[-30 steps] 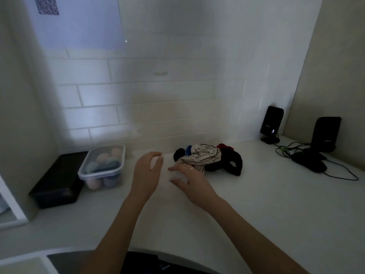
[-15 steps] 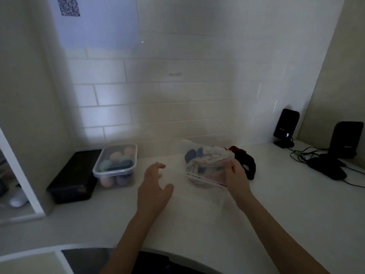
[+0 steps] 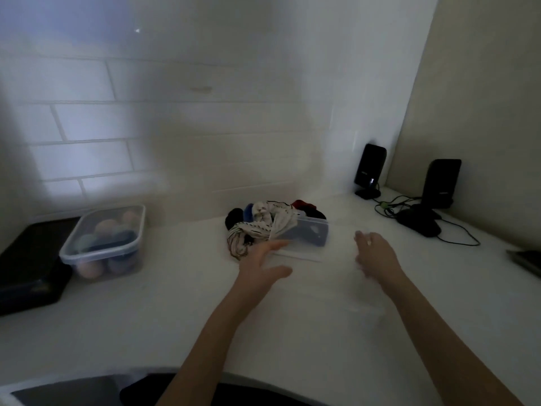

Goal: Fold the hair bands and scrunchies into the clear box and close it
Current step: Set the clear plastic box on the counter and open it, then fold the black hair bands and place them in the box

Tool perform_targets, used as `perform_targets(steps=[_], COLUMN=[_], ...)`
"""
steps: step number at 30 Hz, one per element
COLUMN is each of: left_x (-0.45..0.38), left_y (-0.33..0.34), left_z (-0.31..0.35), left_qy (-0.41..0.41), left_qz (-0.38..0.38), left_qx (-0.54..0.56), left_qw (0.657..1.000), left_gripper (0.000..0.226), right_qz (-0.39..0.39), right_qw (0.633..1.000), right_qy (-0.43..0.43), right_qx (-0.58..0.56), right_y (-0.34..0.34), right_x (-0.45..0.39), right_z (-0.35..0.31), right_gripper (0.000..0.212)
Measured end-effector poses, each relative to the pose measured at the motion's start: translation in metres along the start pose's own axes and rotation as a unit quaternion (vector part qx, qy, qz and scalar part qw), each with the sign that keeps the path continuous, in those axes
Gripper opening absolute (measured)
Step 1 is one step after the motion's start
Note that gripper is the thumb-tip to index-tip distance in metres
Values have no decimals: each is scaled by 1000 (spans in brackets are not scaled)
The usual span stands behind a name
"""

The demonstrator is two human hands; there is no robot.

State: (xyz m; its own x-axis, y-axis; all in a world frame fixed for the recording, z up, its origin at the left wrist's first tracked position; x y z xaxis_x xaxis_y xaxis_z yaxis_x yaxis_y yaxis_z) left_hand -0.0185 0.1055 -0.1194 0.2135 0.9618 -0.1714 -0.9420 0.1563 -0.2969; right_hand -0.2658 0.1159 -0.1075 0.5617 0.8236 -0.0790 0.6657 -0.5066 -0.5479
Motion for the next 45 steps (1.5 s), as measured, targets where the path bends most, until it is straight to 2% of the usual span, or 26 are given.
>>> perform_targets(steps=[2,4,6,9,11,14,16,19,24,27,29,31,33,36,41,43,45], left_x=[0,0,-4,-14,-20,-23,-24,-24,-20,-15,-13,-11,-8,-6,-6,-6,-6], left_y=[13,22,30,40,44,48,45,44,52,50,45,42,41,44,46,45,44], left_z=[2,10,17,15,12,13,15,17,22,21,19,22,25,25,25,25,25], left_qy=[10,28,47,49,54,55,58,71,88,74,69,98,123,118,107,108,108], left_qz=[4,15,12,-18,-41,-53,-42,-32,-37,-8,22,42,50,39,37,39,40], left_qx=[-35,-91,-151,-253,-315,-334,-343,-349,-324,-177,-76,-89,-127,-159,-167,-165,-163], left_qw=[999,995,987,966,947,939,936,934,941,981,994,990,983,980,979,980,980], left_gripper=[51,55,64,74,73,58,53,52,57,50,41,42,48,50,53,52,51], right_qz=[78,131,131,12,-93,-245,-298,-323,-319,-284,-268,-264,-264,-229,-186,-159,-92], right_qw=[990,962,921,871,877,892,900,900,911,918,910,892,860,834,832,849,881], right_qy=[-55,-136,-236,-315,-291,-208,-158,-134,-104,-142,-197,-233,-235,-217,-186,-194,-221], right_qx=[104,195,280,376,371,319,276,262,239,238,246,283,368,453,489,465,409], right_y=[-22,-35,-31,0,18,36,39,39,36,37,47,63,81,91,87,82,70], right_x=[-5,-6,-4,-5,-9,-3,4,5,-15,-34,-39,-45,-51,-60,-70,-73,-76], right_z=[-8,-24,-41,-41,-26,-8,-5,-5,-6,-28,-52,-68,-69,-66,-54,-57,-68], right_gripper=[42,46,52,59,62,59,59,61,80,49,44,54,62,47,42,42,42])
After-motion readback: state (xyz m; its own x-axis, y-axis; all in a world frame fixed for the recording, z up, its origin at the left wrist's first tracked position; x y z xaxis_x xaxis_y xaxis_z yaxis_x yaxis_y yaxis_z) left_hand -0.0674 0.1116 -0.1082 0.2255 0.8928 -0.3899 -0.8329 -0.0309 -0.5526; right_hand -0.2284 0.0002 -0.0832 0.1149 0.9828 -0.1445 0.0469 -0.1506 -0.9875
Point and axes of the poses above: each hand's wrist, its own x-axis away from the middle knuckle, its own y-axis out of the palm, z = x × y, the point moved 10 cm from there along -x, towards the middle knuckle, and after that the axes turned 4 degrees about z, right-handed, at the moved point
